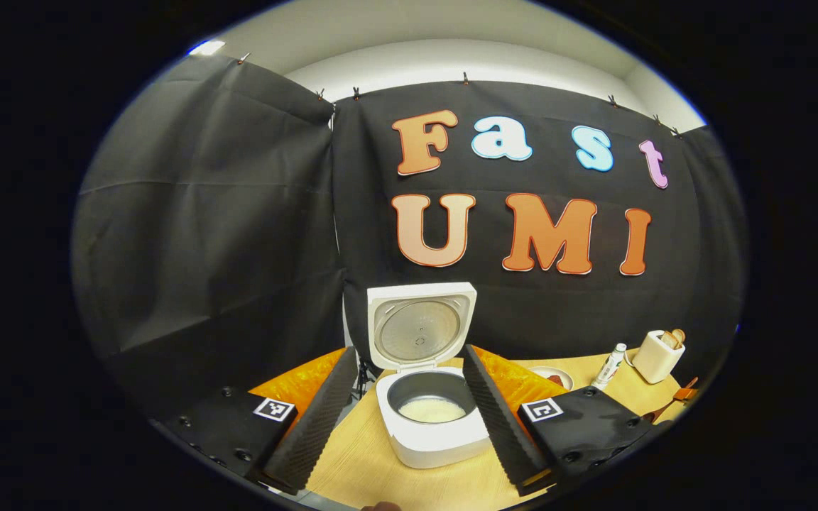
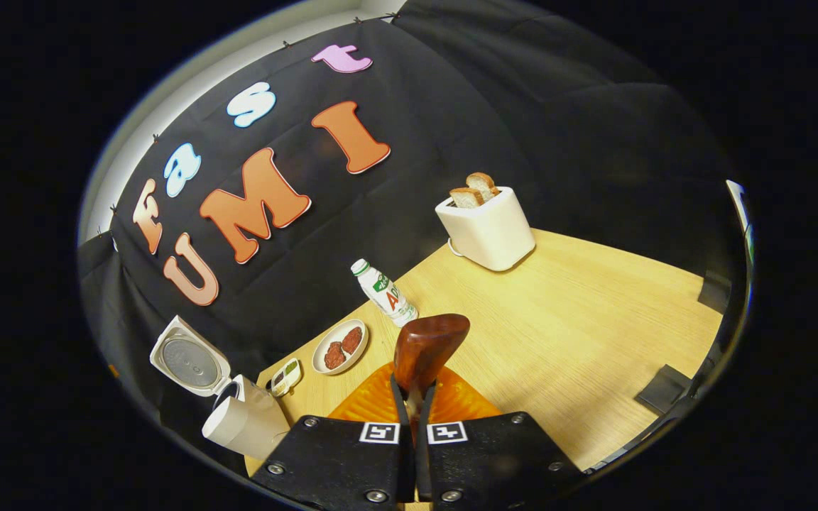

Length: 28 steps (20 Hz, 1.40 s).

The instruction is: Close the left gripper, press the button to open the rice cooker; take a wooden spoon from the chopstick holder with the right hand, scoop a spoonful of rice and pour it into the rice cooker, then put the wooden spoon back into the chopstick holder.

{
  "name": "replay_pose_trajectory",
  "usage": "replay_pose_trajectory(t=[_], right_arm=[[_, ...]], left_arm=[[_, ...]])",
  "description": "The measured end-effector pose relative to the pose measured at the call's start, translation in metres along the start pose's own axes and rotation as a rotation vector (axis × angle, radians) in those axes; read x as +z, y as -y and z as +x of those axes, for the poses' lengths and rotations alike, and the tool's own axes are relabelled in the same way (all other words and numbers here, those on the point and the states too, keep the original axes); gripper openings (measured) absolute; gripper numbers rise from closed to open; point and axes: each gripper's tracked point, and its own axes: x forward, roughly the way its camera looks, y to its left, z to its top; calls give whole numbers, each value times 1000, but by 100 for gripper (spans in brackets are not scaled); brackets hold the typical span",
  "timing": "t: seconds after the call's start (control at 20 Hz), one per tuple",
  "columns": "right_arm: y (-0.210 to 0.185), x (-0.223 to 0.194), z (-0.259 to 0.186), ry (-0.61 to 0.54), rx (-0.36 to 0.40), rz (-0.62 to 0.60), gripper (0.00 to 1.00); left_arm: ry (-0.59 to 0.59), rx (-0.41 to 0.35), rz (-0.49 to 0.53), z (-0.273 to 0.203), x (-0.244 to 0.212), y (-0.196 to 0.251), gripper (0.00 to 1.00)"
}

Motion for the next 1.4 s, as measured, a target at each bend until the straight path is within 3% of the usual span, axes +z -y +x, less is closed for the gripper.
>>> replay_pose_trajectory(t=[0.35,0.5,0.65,0.7,0.75,0.8,0.9,1.15,1.4], right_arm=[[11,-28,16,-42,-54,-62,1],[8,-33,10,-66,-54,-85,9],[16,-27,12,-58,-100,-148,20],[15,-22,9,-49,-111,-171,43],[15,-18,7,-40,-123,-195,57],[17,-14,4,-31,-139,-216,82],[21,-3,-3,-16,-171,-249,95],[30,40,-30,64,-266,-330,95],[17,80,-61,130,-280,-412,95]], left_arm=[[-20,-3,0,3,-7,2,100],[-23,-4,2,4,-9,3,100],[-16,-8,-10,5,-4,4,100],[-10,-11,-14,6,0,5,100],[-3,-13,-16,8,4,5,100],[2,-10,-14,10,8,4,100],[13,1,-11,15,16,3,100],[46,-22,-9,46,40,19,100],[60,-30,-6,101,69,34,100]])
